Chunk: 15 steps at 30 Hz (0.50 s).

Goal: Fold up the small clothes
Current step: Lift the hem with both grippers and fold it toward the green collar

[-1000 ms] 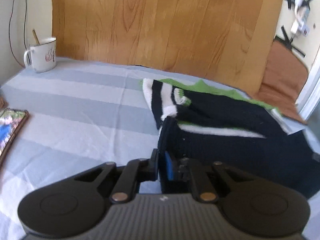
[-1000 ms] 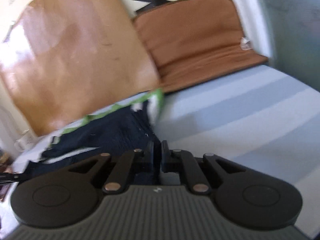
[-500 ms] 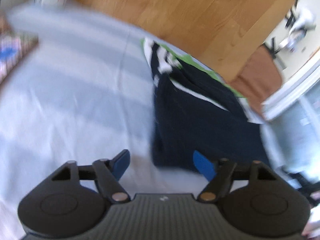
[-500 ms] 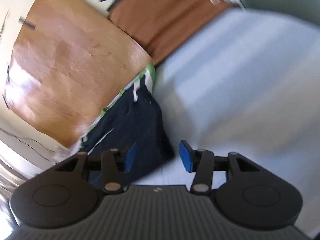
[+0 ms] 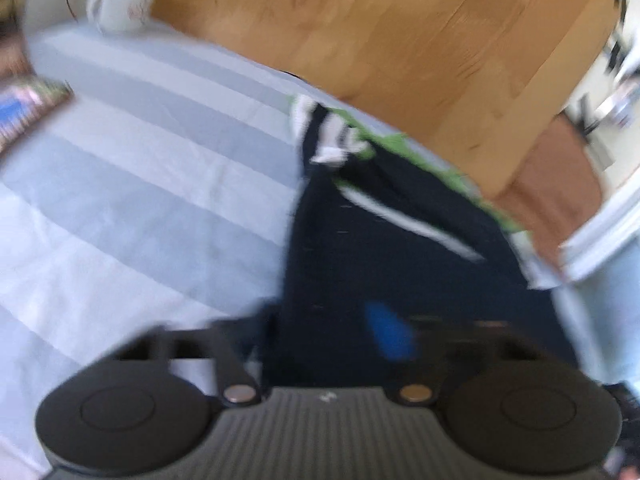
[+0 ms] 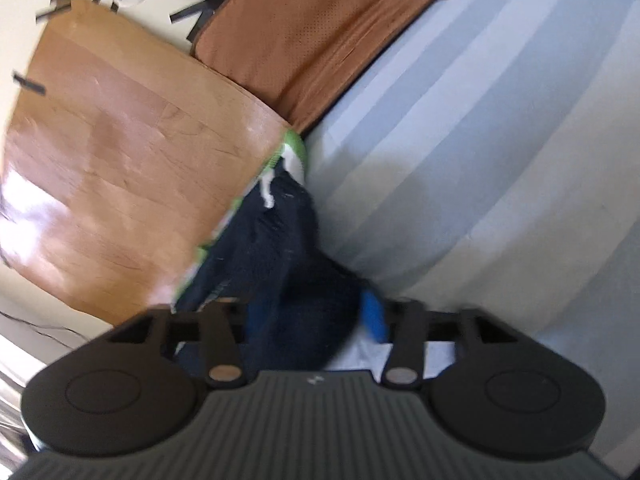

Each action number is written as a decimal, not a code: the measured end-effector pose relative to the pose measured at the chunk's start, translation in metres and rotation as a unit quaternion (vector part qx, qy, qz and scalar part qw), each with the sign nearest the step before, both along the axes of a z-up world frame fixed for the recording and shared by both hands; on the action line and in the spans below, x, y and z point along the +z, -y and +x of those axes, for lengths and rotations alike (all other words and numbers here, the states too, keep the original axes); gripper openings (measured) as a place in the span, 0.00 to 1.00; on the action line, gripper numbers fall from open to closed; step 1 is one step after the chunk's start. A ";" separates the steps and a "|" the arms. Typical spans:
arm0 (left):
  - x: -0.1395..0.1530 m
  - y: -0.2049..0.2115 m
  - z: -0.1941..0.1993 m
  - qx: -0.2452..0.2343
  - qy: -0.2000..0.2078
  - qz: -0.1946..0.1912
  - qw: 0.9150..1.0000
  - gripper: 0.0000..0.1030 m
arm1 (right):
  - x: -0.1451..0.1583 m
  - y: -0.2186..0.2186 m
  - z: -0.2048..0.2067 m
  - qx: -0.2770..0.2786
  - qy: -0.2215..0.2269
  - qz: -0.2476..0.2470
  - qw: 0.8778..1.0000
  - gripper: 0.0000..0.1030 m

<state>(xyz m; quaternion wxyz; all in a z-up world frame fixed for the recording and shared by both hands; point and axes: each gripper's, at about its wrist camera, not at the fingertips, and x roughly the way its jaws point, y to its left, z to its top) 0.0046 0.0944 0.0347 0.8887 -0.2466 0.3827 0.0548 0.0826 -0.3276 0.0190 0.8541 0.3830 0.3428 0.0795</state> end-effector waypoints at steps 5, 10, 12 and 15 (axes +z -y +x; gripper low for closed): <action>0.011 -0.030 -0.004 -0.026 -0.007 -0.057 0.998 0.11 | 0.006 0.006 -0.011 0.004 -0.001 0.008 1.000 0.11; 0.052 -0.043 -0.040 -0.059 0.035 -0.029 0.997 0.07 | 0.033 0.009 -0.053 0.028 0.029 0.018 0.999 0.10; 0.053 -0.042 -0.051 -0.070 0.026 -0.004 0.997 0.07 | 0.032 0.006 -0.065 0.035 0.026 0.019 0.999 0.10; 0.035 -0.037 -0.046 -0.077 -0.001 0.015 0.997 0.10 | 0.011 0.002 -0.069 0.043 -0.003 0.000 0.999 0.12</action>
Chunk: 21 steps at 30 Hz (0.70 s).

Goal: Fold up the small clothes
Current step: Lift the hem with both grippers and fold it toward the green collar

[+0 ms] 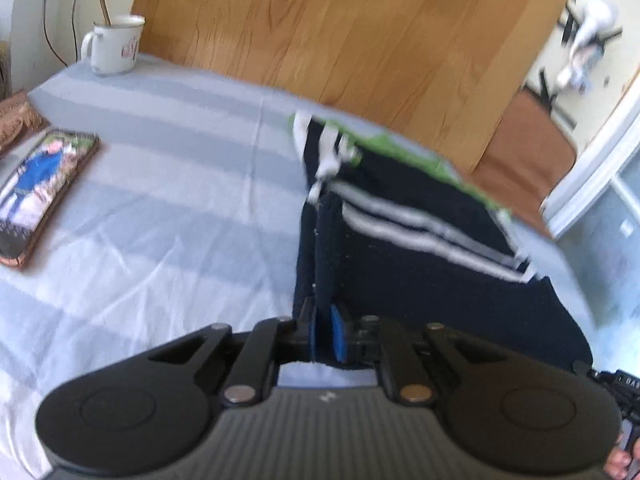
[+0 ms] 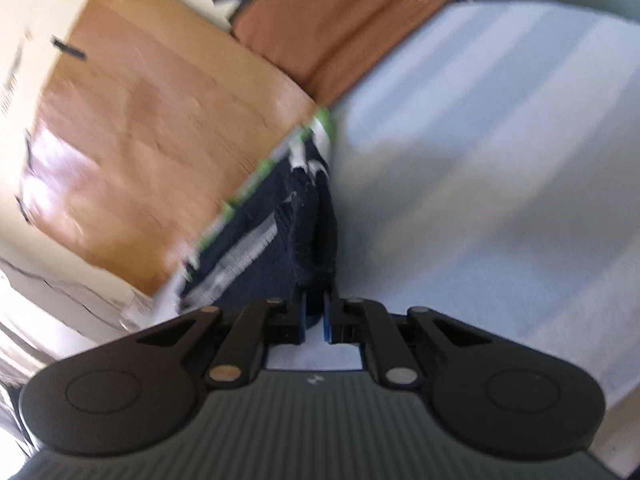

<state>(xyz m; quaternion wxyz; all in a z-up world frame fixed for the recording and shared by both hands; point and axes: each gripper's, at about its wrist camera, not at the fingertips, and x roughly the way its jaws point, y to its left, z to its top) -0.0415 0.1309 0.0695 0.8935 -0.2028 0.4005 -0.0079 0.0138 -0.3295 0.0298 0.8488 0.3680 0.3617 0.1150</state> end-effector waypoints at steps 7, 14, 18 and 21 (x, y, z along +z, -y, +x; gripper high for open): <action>-0.021 -0.017 0.000 0.039 0.011 -0.014 0.999 0.56 | 0.006 0.006 -0.003 -0.052 0.034 -0.080 0.995 0.44; -0.013 -0.009 0.029 0.035 0.043 0.023 0.998 0.55 | 0.025 -0.018 0.040 -0.018 0.105 -0.153 0.982 0.44; -0.030 0.004 0.052 0.023 0.019 0.044 0.999 0.52 | 0.003 -0.033 0.069 0.011 0.079 -0.155 0.985 0.44; -0.034 0.017 0.058 0.013 0.026 0.100 0.995 0.53 | -0.004 -0.045 0.076 0.020 0.076 -0.226 0.971 0.40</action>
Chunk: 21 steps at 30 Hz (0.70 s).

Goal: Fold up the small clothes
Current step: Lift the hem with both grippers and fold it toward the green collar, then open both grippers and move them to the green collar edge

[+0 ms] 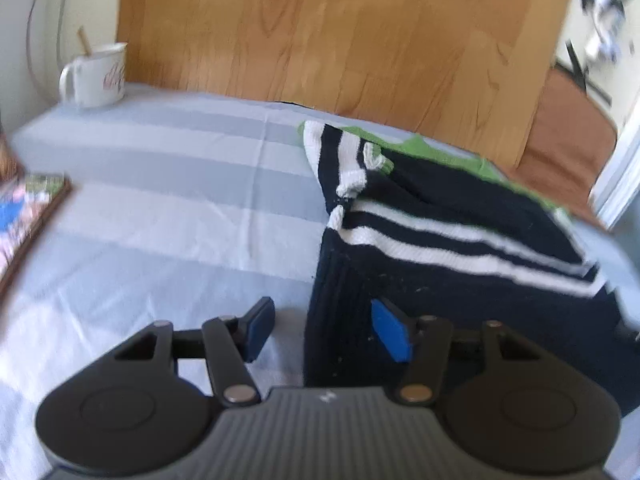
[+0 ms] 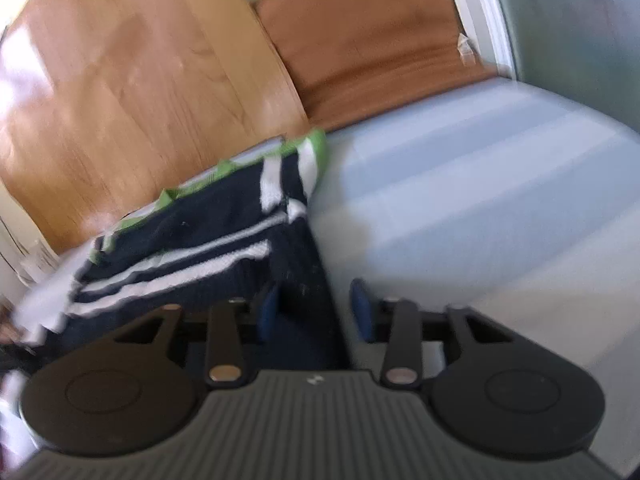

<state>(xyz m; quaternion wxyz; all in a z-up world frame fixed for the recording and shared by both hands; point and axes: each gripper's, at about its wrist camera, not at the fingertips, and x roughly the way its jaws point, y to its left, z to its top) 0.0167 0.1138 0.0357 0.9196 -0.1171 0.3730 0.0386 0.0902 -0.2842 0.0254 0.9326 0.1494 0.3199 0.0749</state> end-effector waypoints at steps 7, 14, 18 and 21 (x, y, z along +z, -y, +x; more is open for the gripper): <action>0.046 -0.024 0.015 -0.017 0.035 0.042 0.998 0.55 | 0.048 0.015 0.023 0.050 -0.010 0.007 0.999 0.42; 0.066 -0.035 0.109 -0.030 0.035 0.123 0.991 0.77 | 0.087 -0.022 0.123 0.126 -0.019 0.019 0.992 0.54; 0.050 -0.039 0.171 -0.022 0.012 0.126 0.992 0.80 | 0.074 -0.063 0.198 0.150 -0.077 0.013 0.985 0.60; 0.032 -0.048 0.210 -0.018 -0.013 0.088 0.996 0.84 | 0.052 -0.091 0.247 0.156 -0.135 0.017 0.978 0.62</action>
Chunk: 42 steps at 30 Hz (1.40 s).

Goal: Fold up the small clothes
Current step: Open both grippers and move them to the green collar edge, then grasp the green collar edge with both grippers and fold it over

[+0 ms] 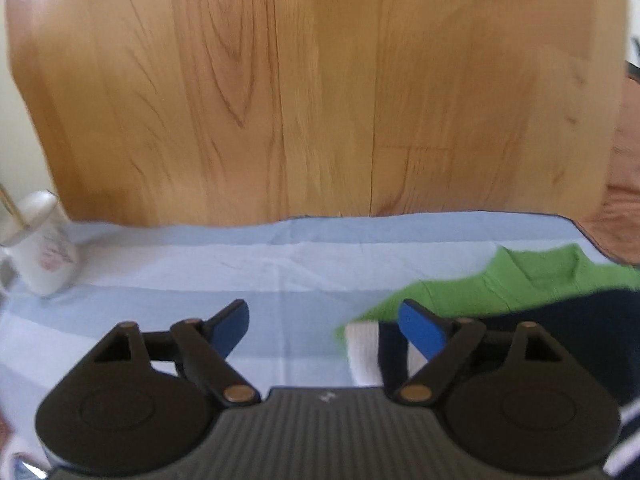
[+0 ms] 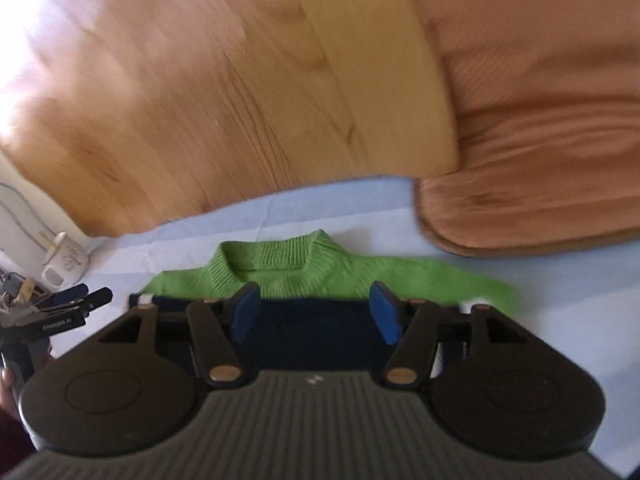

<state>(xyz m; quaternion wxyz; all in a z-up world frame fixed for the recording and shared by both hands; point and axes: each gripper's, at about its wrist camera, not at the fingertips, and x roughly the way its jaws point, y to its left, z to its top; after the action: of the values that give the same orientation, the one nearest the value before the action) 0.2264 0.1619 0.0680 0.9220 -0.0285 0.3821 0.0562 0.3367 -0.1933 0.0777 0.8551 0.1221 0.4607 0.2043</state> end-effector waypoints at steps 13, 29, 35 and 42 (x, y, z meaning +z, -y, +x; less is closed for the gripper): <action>-0.036 0.011 0.044 0.004 -0.034 -0.027 0.999 0.02 | -0.046 -0.054 0.048 0.034 0.003 -0.075 0.997 0.15; 0.042 0.021 -0.156 -0.021 0.098 -0.068 0.993 0.02 | 0.072 -0.015 -0.186 0.119 0.126 -0.047 0.984 0.14; 0.024 0.017 -0.242 -0.036 0.089 -0.133 0.986 0.04 | 0.051 -0.005 -0.293 0.168 0.145 -0.062 0.973 0.14; -0.001 0.007 -0.284 -0.029 0.064 -0.192 0.979 0.51 | -0.009 0.021 -0.327 0.142 0.083 -0.013 0.986 0.28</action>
<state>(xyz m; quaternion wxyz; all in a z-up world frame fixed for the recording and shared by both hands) -0.0575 0.1547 0.0673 0.9232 -0.1976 0.3264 -0.0474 0.0100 -0.2144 0.0688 0.8540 0.0273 0.4037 0.3270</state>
